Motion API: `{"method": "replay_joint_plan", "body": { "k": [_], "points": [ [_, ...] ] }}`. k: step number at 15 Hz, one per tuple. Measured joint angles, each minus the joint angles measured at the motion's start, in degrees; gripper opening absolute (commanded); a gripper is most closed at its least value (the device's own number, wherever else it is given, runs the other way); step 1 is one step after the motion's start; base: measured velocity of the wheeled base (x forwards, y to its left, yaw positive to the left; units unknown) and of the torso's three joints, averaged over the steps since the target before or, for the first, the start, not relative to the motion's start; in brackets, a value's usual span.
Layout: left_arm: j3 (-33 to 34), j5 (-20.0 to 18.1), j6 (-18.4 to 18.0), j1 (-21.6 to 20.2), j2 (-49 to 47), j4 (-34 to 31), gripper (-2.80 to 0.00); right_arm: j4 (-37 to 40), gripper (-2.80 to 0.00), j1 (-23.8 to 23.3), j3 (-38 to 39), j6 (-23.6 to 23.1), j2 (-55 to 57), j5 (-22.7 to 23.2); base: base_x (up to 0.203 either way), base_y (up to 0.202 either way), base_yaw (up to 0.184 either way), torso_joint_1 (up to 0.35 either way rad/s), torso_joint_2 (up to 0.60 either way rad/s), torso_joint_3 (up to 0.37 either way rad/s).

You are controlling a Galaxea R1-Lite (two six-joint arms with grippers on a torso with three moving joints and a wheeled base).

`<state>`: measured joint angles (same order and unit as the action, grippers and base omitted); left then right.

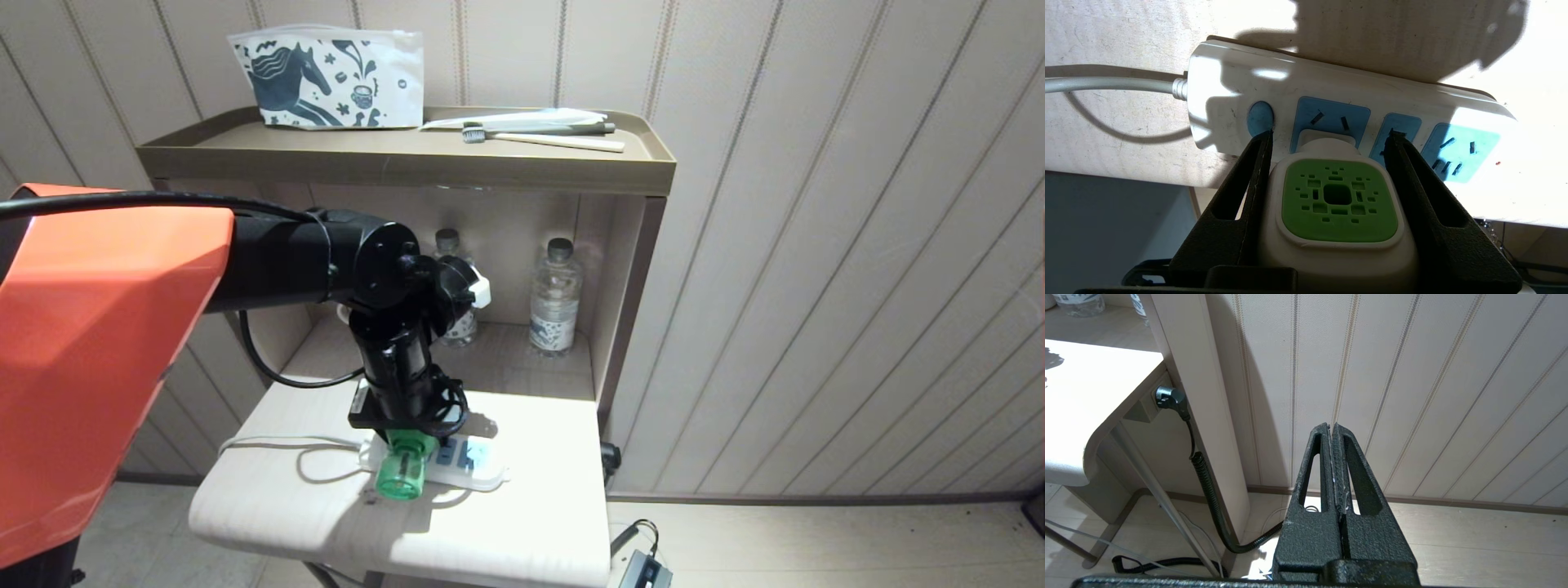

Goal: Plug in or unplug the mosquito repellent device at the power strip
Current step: Insert the plug into the socket

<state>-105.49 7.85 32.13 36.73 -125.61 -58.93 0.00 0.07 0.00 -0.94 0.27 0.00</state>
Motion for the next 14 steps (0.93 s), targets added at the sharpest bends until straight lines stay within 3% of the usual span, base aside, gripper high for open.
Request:
{"method": "replay_joint_plan", "body": {
  "k": [7, 8, 14],
  "points": [
    [-2.5, 2.4, 0.4, 0.5, -1.9, 0.1, -2.80, 0.0, -2.80, 0.0, 0.0, 0.0, 0.0, 0.0, 0.000, 0.000, 0.000, 0.000, 0.00, 0.000],
    [-2.4, 2.8, 0.3, 0.5, -1.8, 0.2, 0.00, 0.0, -2.80, 0.0, 0.0, 0.0, 0.0, 0.0, 0.000, 0.000, 0.000, 0.000, 0.00, 0.000],
    [-1.7, 8.2, 1.2, 1.0, -1.0, 0.7, 0.00, 0.0, -2.80, 0.0, 0.0, 0.0, 0.0, 0.0, 0.000, 0.000, 0.000, 0.000, 0.00, 0.000]
  ]
}}
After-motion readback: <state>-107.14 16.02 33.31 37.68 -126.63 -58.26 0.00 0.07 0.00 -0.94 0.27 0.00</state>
